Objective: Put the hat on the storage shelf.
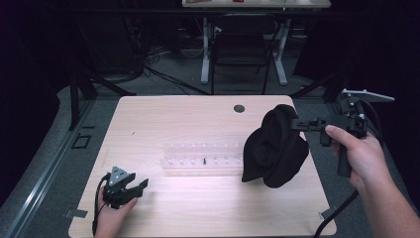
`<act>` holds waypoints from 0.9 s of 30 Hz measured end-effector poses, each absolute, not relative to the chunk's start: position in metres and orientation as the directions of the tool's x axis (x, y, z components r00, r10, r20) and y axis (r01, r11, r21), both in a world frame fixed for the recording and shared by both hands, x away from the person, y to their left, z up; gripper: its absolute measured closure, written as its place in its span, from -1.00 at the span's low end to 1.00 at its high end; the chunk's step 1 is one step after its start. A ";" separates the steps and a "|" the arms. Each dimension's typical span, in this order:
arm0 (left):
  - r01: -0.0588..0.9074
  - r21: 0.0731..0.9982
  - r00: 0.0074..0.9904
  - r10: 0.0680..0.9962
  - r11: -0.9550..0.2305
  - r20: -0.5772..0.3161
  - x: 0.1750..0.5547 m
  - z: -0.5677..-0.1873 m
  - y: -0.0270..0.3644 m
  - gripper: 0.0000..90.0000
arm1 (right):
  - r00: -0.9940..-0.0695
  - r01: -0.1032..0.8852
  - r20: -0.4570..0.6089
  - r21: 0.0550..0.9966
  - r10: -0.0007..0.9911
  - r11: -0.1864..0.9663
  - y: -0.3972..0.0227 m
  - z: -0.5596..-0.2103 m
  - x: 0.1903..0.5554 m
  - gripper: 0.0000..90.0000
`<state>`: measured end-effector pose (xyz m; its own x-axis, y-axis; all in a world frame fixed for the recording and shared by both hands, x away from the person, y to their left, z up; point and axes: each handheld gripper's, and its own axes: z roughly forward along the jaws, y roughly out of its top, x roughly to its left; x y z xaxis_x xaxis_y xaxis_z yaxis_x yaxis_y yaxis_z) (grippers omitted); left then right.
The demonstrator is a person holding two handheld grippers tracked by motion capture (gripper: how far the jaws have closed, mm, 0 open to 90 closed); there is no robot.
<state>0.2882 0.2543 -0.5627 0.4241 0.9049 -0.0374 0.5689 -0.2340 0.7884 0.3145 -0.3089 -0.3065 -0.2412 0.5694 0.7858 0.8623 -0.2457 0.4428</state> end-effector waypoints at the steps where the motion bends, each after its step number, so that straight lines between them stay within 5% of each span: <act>1: 0.568 0.789 0.423 0.905 -0.233 -0.037 0.288 -0.563 0.254 -0.03 | -0.241 0.862 0.785 0.443 0.571 -0.246 -0.307 -0.306 0.316 0.97; 27: 0.565 0.793 0.425 0.904 -0.227 -0.044 0.289 -0.562 0.255 -0.04 | -0.303 0.859 0.763 0.478 0.571 -0.183 -0.252 -0.294 0.352 0.97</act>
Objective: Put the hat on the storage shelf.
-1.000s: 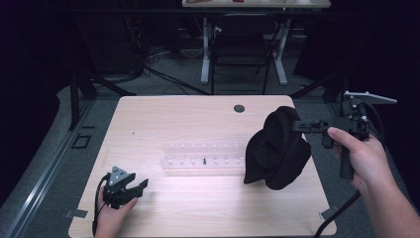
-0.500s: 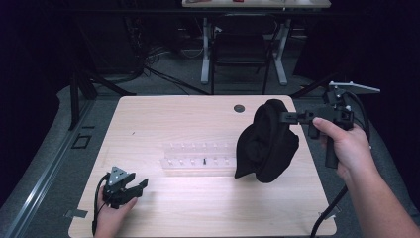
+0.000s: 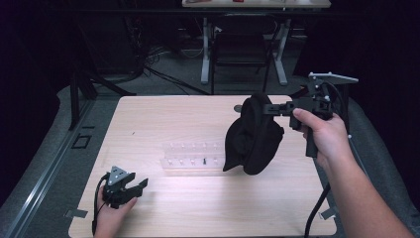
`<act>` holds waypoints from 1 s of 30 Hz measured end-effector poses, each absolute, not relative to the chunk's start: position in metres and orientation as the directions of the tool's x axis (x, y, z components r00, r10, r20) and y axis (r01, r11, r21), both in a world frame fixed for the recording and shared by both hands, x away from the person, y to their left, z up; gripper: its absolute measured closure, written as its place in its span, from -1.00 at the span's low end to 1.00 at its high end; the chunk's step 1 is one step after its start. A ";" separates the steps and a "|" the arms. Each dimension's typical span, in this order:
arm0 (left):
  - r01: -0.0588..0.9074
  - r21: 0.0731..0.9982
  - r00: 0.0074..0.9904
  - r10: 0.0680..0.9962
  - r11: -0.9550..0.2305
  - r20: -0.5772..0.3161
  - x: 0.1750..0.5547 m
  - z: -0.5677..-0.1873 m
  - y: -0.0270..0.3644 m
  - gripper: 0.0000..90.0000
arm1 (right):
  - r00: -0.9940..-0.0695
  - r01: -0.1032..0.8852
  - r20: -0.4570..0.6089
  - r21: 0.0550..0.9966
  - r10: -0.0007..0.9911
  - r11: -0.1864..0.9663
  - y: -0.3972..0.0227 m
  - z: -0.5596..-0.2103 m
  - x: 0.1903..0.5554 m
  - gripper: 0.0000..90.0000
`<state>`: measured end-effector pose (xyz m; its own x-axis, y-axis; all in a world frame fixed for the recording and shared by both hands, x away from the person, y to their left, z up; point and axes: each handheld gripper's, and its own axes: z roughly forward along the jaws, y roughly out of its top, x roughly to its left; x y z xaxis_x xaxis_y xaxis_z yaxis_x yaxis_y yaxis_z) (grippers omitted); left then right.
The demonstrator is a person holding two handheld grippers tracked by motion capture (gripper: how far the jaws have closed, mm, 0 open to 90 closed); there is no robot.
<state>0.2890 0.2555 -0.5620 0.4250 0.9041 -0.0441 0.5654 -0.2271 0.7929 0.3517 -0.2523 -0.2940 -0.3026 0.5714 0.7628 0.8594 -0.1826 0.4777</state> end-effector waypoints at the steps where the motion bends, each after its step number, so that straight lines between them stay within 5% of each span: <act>1: 0.566 0.793 0.425 0.904 -0.226 -0.045 0.289 -0.562 0.255 -0.04 | -0.307 0.860 0.763 0.478 0.568 -0.177 -0.247 -0.294 0.355 0.97; 30: 0.567 0.793 0.428 0.902 -0.222 -0.053 0.291 -0.562 0.257 -0.04 | -0.335 0.866 0.748 0.484 0.573 -0.127 -0.184 -0.306 0.391 0.97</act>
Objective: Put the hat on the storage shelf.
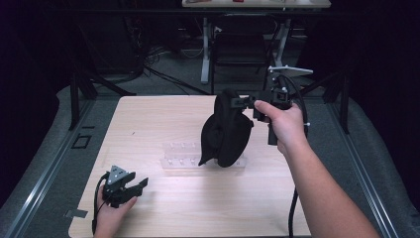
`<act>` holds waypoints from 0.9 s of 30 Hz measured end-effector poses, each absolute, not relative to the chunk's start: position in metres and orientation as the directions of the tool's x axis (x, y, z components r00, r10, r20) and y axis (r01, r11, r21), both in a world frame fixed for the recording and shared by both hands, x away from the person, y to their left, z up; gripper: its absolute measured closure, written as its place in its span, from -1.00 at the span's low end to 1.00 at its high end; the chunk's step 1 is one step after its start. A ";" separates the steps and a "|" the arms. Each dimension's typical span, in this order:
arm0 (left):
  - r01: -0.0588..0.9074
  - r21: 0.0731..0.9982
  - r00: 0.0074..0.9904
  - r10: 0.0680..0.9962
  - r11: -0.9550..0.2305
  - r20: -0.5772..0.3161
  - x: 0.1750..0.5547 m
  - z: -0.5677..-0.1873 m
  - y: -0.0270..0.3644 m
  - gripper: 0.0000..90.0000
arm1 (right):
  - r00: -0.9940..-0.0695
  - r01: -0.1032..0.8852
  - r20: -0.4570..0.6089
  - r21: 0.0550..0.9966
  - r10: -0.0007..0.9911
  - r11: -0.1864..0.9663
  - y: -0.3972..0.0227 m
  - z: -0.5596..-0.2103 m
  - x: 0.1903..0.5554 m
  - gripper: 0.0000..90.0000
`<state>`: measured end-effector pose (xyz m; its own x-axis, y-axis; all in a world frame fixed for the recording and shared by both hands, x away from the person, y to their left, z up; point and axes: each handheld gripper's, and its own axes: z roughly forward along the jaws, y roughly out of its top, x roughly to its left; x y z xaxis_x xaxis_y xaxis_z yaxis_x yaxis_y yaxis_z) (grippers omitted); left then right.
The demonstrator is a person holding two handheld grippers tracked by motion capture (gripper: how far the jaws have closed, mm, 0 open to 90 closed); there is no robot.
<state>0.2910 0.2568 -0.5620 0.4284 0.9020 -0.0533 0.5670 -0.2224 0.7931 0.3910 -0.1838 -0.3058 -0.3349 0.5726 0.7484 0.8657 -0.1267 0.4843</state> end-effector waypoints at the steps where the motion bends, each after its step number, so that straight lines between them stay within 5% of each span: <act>1: 0.567 0.794 0.428 0.902 -0.222 -0.054 0.291 -0.562 0.257 -0.04 | -0.336 0.864 0.747 0.487 0.574 -0.127 -0.182 -0.306 0.392 0.97; 27: 0.567 0.794 0.429 0.901 -0.220 -0.056 0.292 -0.562 0.257 -0.04 | -0.339 0.864 0.758 0.486 0.556 -0.135 -0.174 -0.316 0.400 0.97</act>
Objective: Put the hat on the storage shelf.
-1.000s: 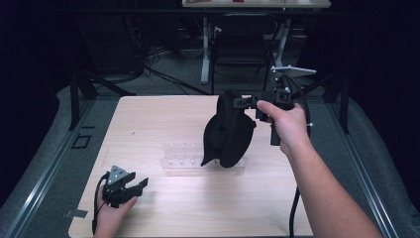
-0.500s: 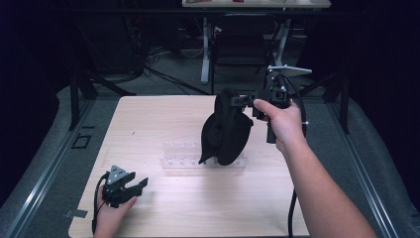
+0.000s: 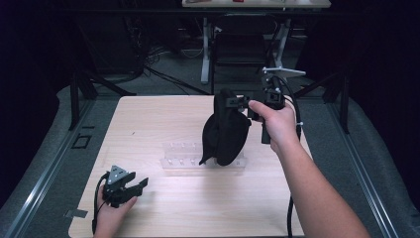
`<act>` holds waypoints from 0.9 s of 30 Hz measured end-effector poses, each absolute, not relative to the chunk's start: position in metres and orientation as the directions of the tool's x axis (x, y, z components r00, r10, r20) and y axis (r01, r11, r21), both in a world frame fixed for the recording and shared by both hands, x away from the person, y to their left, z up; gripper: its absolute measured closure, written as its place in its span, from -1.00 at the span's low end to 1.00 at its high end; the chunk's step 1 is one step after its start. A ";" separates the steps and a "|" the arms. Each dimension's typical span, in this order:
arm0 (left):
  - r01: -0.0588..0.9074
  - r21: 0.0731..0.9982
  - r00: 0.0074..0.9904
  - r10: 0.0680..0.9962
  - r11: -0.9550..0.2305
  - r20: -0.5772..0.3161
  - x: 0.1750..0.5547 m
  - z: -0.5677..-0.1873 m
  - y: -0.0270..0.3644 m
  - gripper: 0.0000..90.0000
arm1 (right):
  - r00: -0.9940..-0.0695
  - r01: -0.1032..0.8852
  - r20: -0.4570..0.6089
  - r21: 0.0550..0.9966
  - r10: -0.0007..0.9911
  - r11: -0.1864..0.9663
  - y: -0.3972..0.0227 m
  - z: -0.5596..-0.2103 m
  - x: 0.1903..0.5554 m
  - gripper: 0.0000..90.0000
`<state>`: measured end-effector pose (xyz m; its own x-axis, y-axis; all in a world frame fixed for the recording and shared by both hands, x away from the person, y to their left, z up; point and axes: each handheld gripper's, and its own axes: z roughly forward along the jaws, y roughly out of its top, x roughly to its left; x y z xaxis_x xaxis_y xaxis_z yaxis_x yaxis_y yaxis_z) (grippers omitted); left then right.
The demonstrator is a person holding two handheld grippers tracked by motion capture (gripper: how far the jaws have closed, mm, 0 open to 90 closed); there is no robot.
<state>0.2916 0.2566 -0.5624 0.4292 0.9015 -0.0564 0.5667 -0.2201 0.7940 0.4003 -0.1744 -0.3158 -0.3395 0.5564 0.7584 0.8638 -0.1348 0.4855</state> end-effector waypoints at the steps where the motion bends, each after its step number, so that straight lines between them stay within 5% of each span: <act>1: 0.567 0.794 0.429 0.901 -0.221 -0.056 0.292 -0.562 0.257 -0.04 | -0.340 0.864 0.762 0.484 0.551 -0.135 -0.173 -0.316 0.400 0.97; 14: 0.558 0.800 0.441 0.895 -0.221 -0.060 0.291 -0.560 0.253 -0.04 | -0.357 0.870 0.784 0.477 0.508 -0.125 -0.153 -0.320 0.404 0.96; 27: 0.422 0.867 0.578 0.815 -0.265 -0.032 0.281 -0.524 0.212 0.07 | -0.356 0.872 0.800 0.470 0.483 -0.136 -0.145 -0.323 0.406 0.96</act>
<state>0.2806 0.2121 -0.5245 0.5784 0.8151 -0.0322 0.4219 -0.2651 0.8670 0.4057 -0.1454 -0.3232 -0.3559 0.4829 0.8001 0.8720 -0.1364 0.4702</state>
